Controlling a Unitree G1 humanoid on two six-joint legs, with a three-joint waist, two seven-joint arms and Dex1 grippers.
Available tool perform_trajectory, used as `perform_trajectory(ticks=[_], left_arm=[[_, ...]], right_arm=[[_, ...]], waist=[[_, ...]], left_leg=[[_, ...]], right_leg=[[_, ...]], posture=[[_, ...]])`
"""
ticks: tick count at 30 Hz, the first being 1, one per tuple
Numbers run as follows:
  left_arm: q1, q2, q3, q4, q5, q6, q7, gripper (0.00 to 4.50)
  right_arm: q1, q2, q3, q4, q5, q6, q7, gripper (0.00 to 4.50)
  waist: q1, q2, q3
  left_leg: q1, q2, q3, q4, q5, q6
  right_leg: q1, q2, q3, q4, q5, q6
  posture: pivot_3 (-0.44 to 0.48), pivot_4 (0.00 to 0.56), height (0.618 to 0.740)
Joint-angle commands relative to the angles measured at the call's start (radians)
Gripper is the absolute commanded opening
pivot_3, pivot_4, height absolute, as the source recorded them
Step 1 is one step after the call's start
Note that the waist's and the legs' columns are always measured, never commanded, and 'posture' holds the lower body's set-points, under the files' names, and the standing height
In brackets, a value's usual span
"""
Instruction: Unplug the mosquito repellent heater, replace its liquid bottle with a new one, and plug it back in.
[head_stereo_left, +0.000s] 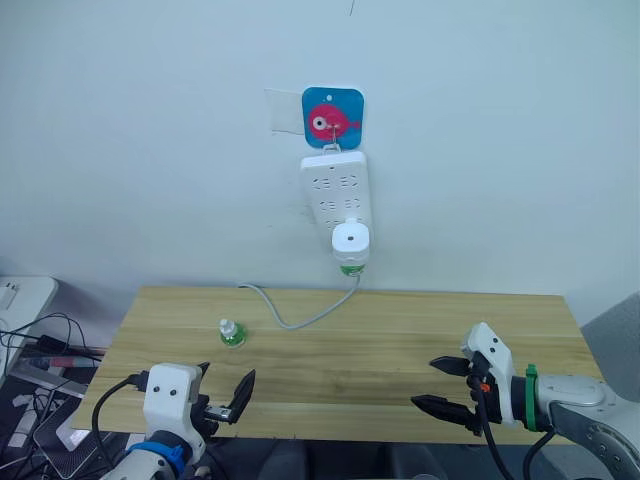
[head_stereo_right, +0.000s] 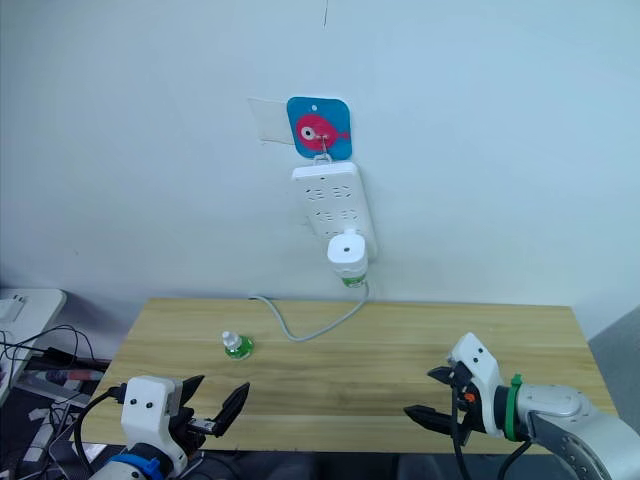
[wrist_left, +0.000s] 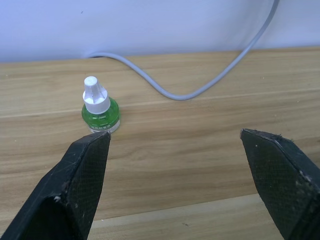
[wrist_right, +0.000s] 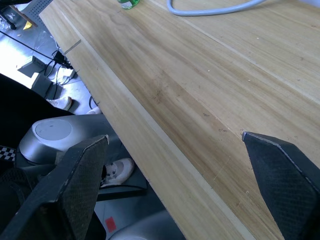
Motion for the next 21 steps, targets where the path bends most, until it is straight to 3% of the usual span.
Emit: perform_trajectory(ticks=[1, 21], left_arm=[[-0.003, 0.000, 0.003, -0.012, 0.001, -0.035, -0.009, 4.38], [-0.011, 0.003, 0.019, -0.017, -0.020, -0.059, -0.034, 4.38]], right_arm=[[-0.006, -0.002, -0.007, -0.010, 0.001, -0.020, 0.011, 4.50], [-0.025, -0.004, -0.001, 0.009, 0.001, -0.041, 0.028, 4.50]], waist=[[0.000, 0.000, 0.000], [0.000, 0.002, -0.008]], left_leg=[[0.000, 0.000, 0.000, 0.000, 0.000, 0.000], [0.001, 0.000, 0.000, 0.000, 0.000, 0.000]], right_leg=[[0.000, 0.000, 0.000, 0.000, 0.000, 0.000], [0.001, 0.000, 0.000, 0.000, 0.000, 0.000]], posture=[[-0.143, 0.090, 0.740], [-0.140, 0.092, 0.740]])
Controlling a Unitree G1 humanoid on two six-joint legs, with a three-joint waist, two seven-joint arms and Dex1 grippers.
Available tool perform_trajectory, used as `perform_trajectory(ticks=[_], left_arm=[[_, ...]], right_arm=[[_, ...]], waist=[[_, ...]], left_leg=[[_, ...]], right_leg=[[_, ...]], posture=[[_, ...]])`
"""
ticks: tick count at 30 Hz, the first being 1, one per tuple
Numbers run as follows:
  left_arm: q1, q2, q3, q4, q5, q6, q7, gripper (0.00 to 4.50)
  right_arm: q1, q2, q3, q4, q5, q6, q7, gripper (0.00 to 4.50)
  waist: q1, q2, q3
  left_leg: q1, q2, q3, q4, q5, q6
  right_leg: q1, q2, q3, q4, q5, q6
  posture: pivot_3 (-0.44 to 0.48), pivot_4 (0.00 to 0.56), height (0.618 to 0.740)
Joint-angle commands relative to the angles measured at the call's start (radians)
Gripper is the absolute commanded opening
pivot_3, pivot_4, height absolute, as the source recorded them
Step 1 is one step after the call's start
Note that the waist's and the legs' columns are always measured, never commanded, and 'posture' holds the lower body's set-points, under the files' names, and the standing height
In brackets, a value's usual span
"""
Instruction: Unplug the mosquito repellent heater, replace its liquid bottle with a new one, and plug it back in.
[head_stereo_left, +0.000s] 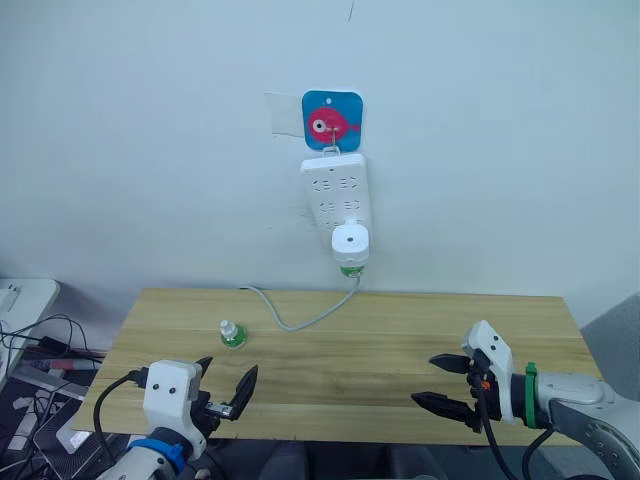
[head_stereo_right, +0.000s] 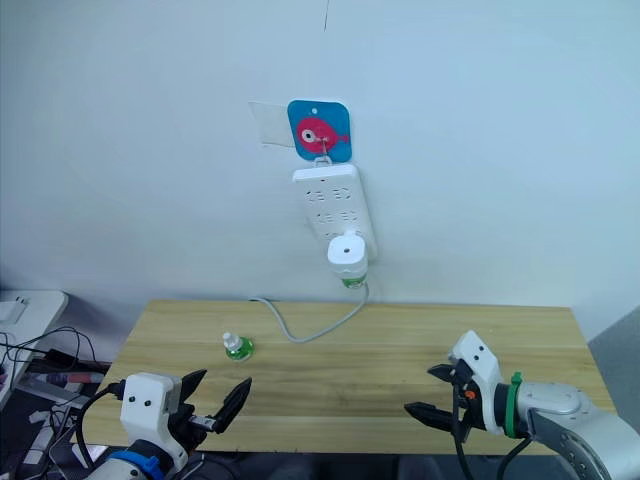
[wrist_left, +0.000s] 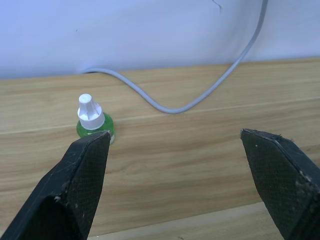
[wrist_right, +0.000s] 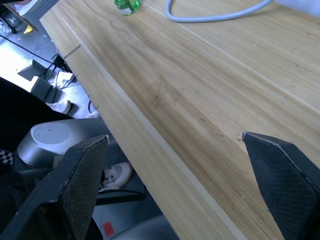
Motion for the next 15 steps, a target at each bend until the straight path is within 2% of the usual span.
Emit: perform_trajectory(ticks=[1, 8, 15], left_arm=[[-0.010, 0.013, 0.021, -0.015, -0.017, -0.024, -0.021, 4.38], [-0.123, 0.110, 0.077, 0.011, -0.117, -0.004, -0.132, 4.38], [-0.239, 0.174, 0.120, 0.049, -0.216, 0.055, -0.167, 4.38]], right_arm=[[-0.027, -0.008, -0.004, -0.022, 0.003, -0.016, 0.017, 4.50], [-0.166, 0.006, 0.028, -0.082, 0.013, 0.007, -0.001, 4.50], [-0.333, 0.094, 0.055, -0.101, -0.020, 0.011, -0.108, 4.50]], waist=[[0.000, 0.000, 0.000], [-0.002, 0.001, -0.001], [-0.007, 0.002, -0.001]], left_leg=[[0.000, 0.000, 0.000, 0.000, 0.000, 0.000], [0.003, 0.000, 0.000, 0.000, 0.000, 0.000], [0.005, 0.000, 0.000, 0.000, 0.000, 0.000]], right_leg=[[0.000, 0.000, 0.000, 0.000, 0.000, 0.000], [0.003, 0.000, 0.000, 0.000, 0.000, 0.000], [0.004, 0.000, 0.001, 0.001, 0.000, 0.000]], posture=[[-0.139, 0.095, 0.740], [-0.158, 0.096, 0.740], [-0.195, 0.096, 0.740]])
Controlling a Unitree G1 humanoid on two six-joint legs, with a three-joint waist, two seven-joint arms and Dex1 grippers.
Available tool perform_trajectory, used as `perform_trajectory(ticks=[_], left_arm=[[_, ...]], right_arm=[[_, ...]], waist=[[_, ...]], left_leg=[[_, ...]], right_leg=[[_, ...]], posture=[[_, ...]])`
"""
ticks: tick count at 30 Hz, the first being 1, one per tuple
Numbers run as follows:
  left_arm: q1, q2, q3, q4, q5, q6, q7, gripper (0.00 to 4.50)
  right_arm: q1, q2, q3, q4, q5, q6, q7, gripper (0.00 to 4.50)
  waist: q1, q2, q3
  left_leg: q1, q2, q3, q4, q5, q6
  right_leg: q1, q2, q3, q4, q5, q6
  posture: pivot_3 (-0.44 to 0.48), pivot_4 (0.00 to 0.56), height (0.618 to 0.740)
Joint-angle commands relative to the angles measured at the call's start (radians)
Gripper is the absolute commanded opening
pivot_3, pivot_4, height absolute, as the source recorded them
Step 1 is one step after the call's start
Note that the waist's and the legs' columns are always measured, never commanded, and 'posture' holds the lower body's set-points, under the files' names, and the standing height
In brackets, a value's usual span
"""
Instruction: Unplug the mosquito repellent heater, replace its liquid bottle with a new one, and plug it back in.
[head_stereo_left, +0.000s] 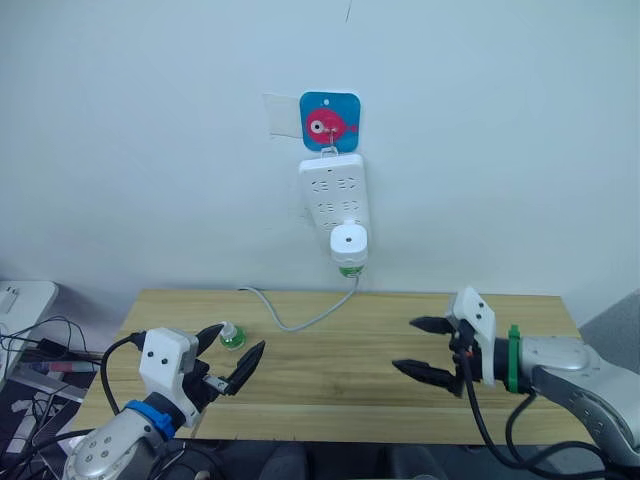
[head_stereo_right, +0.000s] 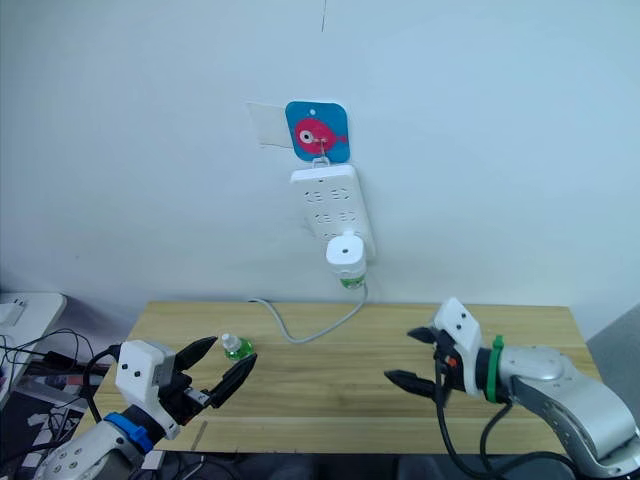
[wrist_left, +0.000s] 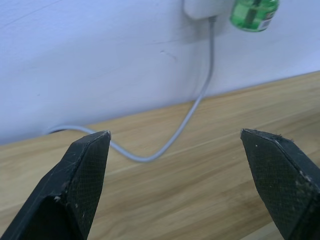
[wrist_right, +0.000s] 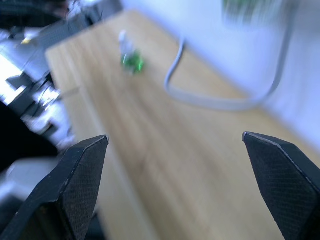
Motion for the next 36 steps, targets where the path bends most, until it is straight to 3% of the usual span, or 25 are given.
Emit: perform_trajectory(ticks=[1, 6, 11, 20, 29, 36], left_arm=[[-0.037, 0.032, 0.028, -0.001, -0.041, 0.016, -0.020, 4.38], [-0.137, 0.084, 0.046, 0.022, -0.125, 0.056, -0.058, 4.38], [-0.217, 0.120, 0.046, 0.068, -0.130, 0.070, -0.059, 4.38], [-0.296, 0.143, 0.035, 0.180, -0.101, 0.028, -0.117, 4.38], [-0.474, 0.173, -0.020, 0.361, -0.069, 0.012, -0.199, 4.38], [-0.633, 0.173, -0.089, 0.558, 0.005, -0.104, -0.321, 4.38]], right_arm=[[-0.058, 0.019, 0.000, -0.055, 0.002, 0.007, -0.037, 4.50], [-0.125, 0.050, 0.009, -0.082, 0.011, 0.035, -0.077, 4.50], [-0.153, 0.059, 0.012, -0.091, 0.009, 0.041, -0.095, 4.50], [-0.199, 0.065, 0.015, -0.102, 0.013, 0.049, -0.105, 4.50], [-0.236, 0.073, 0.033, -0.102, 0.002, 0.046, -0.108, 4.50], [-0.243, 0.073, 0.044, -0.110, 0.002, 0.048, -0.109, 4.50]], waist=[[-0.001, 0.000, 0.000], [-0.005, 0.000, 0.000], [-0.016, 0.000, 0.000], [-0.039, 0.001, 0.000], [-0.049, 0.001, 0.000], [-0.062, 0.001, 0.000]], left_leg=[[0.001, 0.000, 0.000, 0.000, 0.000, 0.000], [0.003, 0.000, -0.001, 0.000, 0.000, 0.000], [0.004, 0.000, -0.001, 0.000, 0.000, 0.000], [0.005, 0.000, -0.001, -0.002, 0.000, 0.000], [0.005, 0.000, -0.001, -0.001, 0.000, 0.000], [0.004, 0.000, -0.001, -0.002, 0.000, 0.000]], right_leg=[[0.001, 0.000, 0.000, 0.000, 0.000, 0.000], [0.002, 0.000, 0.000, 0.000, 0.000, 0.000], [0.004, 0.000, 0.001, 0.000, 0.000, 0.000], [0.003, 0.000, 0.004, 0.000, 0.000, 0.000], [0.002, 0.000, 0.003, 0.000, 0.000, 0.000], [0.002, 0.000, 0.004, -0.001, 0.000, 0.000]], posture=[[-0.200, 0.095, 0.740], [-0.211, 0.091, 0.740], [-0.228, 0.088, 0.740], [-0.243, 0.080, 0.740], [-0.270, 0.088, 0.740], [-0.283, 0.098, 0.740]])
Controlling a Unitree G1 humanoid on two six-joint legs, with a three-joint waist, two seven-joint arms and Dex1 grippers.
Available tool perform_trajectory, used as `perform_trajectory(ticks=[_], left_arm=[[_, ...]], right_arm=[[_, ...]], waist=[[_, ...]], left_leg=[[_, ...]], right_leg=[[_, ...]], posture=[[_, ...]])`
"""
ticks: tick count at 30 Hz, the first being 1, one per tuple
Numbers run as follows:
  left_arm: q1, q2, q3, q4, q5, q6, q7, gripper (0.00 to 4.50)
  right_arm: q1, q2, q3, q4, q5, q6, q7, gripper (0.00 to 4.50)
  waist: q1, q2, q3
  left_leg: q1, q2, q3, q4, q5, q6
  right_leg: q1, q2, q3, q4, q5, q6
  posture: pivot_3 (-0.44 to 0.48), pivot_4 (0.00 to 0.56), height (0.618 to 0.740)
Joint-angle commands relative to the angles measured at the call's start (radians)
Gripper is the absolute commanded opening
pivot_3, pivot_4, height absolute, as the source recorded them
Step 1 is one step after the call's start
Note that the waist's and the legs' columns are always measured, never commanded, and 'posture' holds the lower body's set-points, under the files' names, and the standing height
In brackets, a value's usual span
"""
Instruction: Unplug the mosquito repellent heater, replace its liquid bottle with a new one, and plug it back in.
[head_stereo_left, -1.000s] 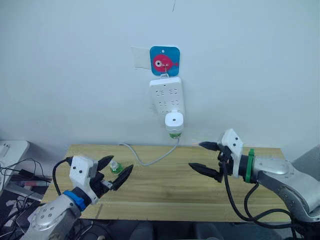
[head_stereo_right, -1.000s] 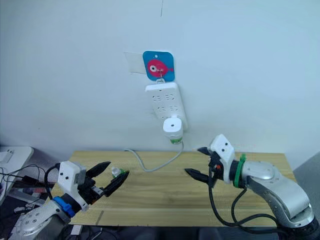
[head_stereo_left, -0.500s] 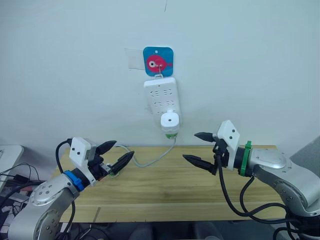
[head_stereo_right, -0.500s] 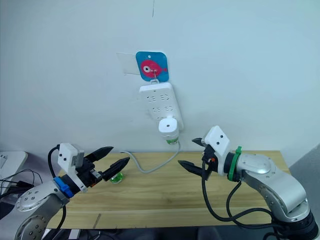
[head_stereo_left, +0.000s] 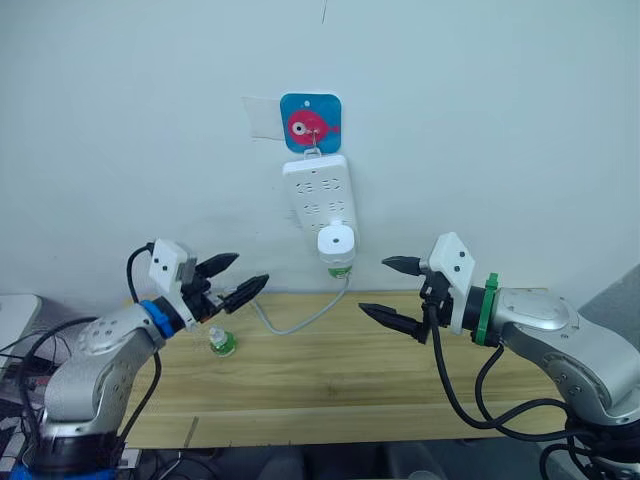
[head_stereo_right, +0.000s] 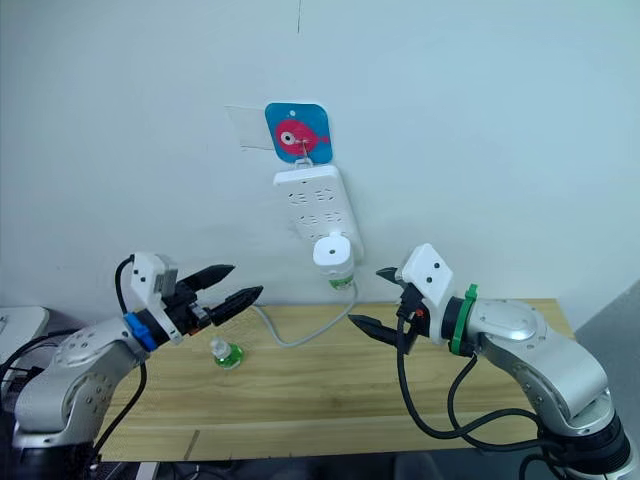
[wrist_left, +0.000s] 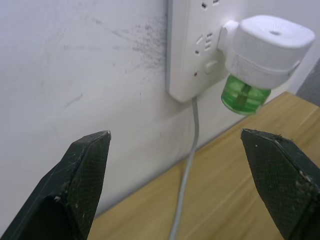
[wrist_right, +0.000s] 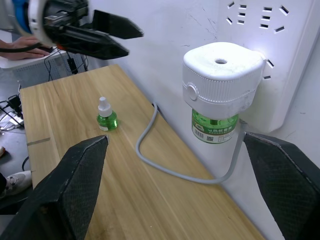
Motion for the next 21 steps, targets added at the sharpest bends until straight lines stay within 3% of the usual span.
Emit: perform_trajectory(ticks=[1, 21], left_arm=[[-0.076, 0.007, -0.034, 0.080, 0.034, -0.072, -0.072, 4.38], [-0.377, -0.034, -0.133, 0.451, 0.139, -0.236, -0.268, 4.38]], right_arm=[[-0.023, -0.001, 0.004, -0.039, 0.000, -0.011, 0.001, 4.50], [-0.063, 0.009, 0.017, -0.039, -0.011, -0.057, 0.032, 4.50]], waist=[[-0.004, 0.000, 0.000], [-0.072, 0.000, 0.001]], left_leg=[[0.000, 0.000, 0.000, 0.000, 0.000, 0.000], [-0.002, 0.000, -0.003, -0.001, 0.000, 0.000]], right_leg=[[0.000, 0.000, 0.000, 0.000, 0.000, 0.000], [0.000, 0.000, -0.003, -0.001, 0.000, 0.000]], posture=[[-0.284, 0.099, 0.740], [-0.321, 0.112, 0.740]])
